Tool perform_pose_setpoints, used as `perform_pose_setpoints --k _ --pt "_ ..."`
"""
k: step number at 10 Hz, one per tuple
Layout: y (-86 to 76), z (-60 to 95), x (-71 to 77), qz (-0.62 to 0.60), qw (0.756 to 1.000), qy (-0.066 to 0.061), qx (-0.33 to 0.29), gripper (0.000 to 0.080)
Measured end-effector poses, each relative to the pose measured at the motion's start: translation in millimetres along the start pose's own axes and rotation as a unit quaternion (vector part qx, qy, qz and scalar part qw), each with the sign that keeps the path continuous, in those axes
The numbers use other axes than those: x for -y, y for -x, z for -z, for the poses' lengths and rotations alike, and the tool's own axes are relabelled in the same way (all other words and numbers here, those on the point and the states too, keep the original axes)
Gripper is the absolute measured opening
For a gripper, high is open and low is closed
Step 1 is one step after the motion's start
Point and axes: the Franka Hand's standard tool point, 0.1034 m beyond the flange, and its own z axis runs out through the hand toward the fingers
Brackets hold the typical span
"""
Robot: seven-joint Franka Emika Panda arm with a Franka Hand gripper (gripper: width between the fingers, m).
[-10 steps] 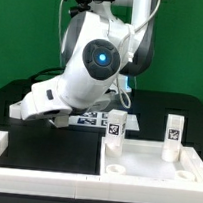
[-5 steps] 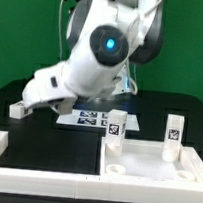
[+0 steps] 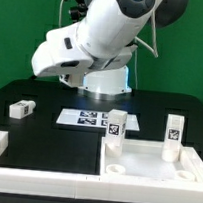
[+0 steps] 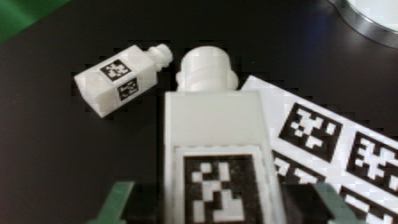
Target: Assemble square table
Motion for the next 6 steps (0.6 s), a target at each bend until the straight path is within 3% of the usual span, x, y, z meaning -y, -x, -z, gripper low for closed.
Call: perform_pose_setpoints --k 2,5,6 --pt "-2.6 7.8 -2.4 0.001 0.998 0.009 -0.061 0.0290" --pt "-26.8 122.1 26.3 -0.065 0.981 -0.015 -0.184 0.0290" --pt "-29.9 143.1 23.8 -0.086 0.974 -0.027 -0.206 0.0290"
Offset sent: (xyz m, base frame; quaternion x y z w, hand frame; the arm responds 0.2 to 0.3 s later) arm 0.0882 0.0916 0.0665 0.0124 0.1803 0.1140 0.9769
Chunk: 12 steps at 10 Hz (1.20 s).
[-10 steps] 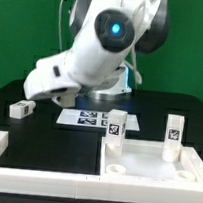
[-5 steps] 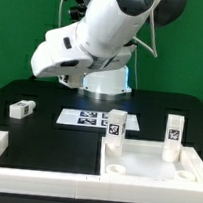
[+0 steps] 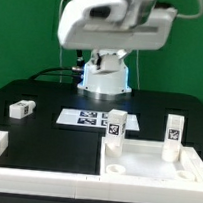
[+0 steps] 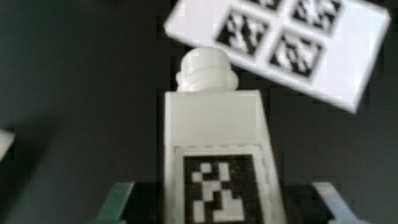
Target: Assemble square table
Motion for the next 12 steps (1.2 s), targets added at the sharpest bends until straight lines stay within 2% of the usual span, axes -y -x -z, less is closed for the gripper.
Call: perform_pose_setpoints --k 1,5,6,7,8,9,10,11,12 --pt "-2.6 3.6 -7.2 0.012 1.000 0.004 -0.023 0.0290" --pt "-12.0 2.5 -10.1 0.012 0.988 0.025 -0.150 0.0290" --pt "-25.5 -6.5 2.6 -0.002 0.984 0.023 -0.179 0.0290" --pt "-47.7 -2.9 18.3 -0.015 0.977 0.014 -0.212 0.0290" --pt "-75.1 10.3 34.6 -0.035 0.967 0.005 -0.251 0.0290" --pt "-97.9 25.9 47.5 -0.044 0.958 0.004 -0.284 0.0290" --pt "-113.0 35.6 57.1 -0.060 0.953 0.000 -0.297 0.0290" --pt "-123.0 43.0 60.7 -0.062 0.945 0.003 -0.320 0.0290" --pt "-124.4 44.4 55.1 -0.056 0.928 0.017 -0.367 0.0290"
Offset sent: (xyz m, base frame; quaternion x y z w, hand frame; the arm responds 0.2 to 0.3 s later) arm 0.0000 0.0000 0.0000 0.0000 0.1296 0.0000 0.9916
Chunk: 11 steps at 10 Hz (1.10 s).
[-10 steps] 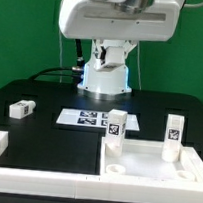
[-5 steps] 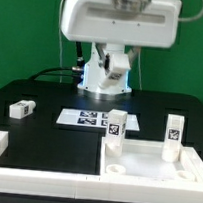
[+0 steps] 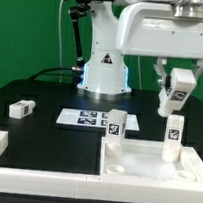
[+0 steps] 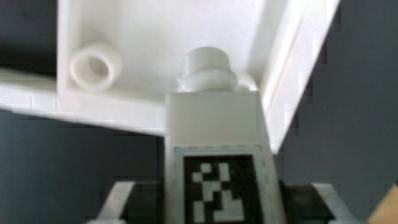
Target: Assemble square table
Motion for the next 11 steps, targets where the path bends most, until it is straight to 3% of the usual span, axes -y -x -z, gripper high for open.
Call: perform_pose_setpoints --k 2,4,5,6,8,9,10,11 --pt "1.8 -1.8 -4.5 0.003 0.998 0.012 -0.060 0.0290" --pt "7.4 -5.4 -5.2 0.003 0.998 0.014 -0.065 0.0290" --pt "13.5 -11.8 -14.2 -0.003 0.998 0.007 -0.066 0.0290" --pt "16.2 -23.1 -13.9 -0.020 0.998 -0.009 -0.065 0.0290" --pt "-5.8 -45.0 11.5 -0.048 0.992 -0.031 -0.113 0.0290" --pt "-10.4 -44.0 18.0 -0.057 0.991 -0.039 -0.111 0.0290" --pt "-13.2 -30.5 19.0 -0.063 0.992 -0.044 -0.102 0.0290" --pt "-10.2 -29.4 17.1 -0.062 0.992 -0.041 -0.107 0.0290"
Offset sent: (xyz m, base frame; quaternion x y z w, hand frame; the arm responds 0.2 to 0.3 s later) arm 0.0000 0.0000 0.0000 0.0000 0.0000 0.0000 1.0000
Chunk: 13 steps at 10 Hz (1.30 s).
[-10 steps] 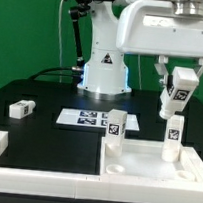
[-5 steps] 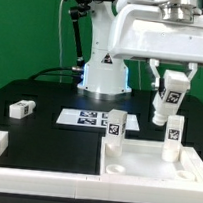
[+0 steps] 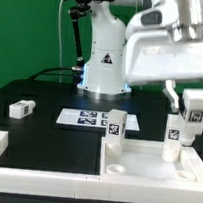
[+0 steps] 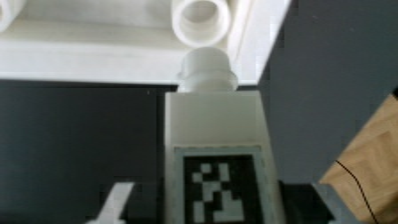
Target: Assemble square table
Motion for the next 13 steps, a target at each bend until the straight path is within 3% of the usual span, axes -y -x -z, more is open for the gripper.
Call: perform_pose_setpoints --k 3,4,6,8,10,13 --pt "3.3 -5.6 -0.7 0.000 1.000 0.001 0.000 0.0290" --pt "9.4 -11.0 -5.4 0.006 0.999 0.014 -0.033 0.0290" --pt "14.7 -23.6 -6.4 -0.001 0.998 0.020 -0.059 0.0290" --pt "13.6 -32.3 -5.1 -0.007 0.998 0.019 -0.065 0.0290" --pt "21.7 -40.1 4.9 -0.004 0.998 0.015 -0.059 0.0290" --pt "29.1 -46.1 7.8 -0.002 0.998 0.014 -0.054 0.0290"
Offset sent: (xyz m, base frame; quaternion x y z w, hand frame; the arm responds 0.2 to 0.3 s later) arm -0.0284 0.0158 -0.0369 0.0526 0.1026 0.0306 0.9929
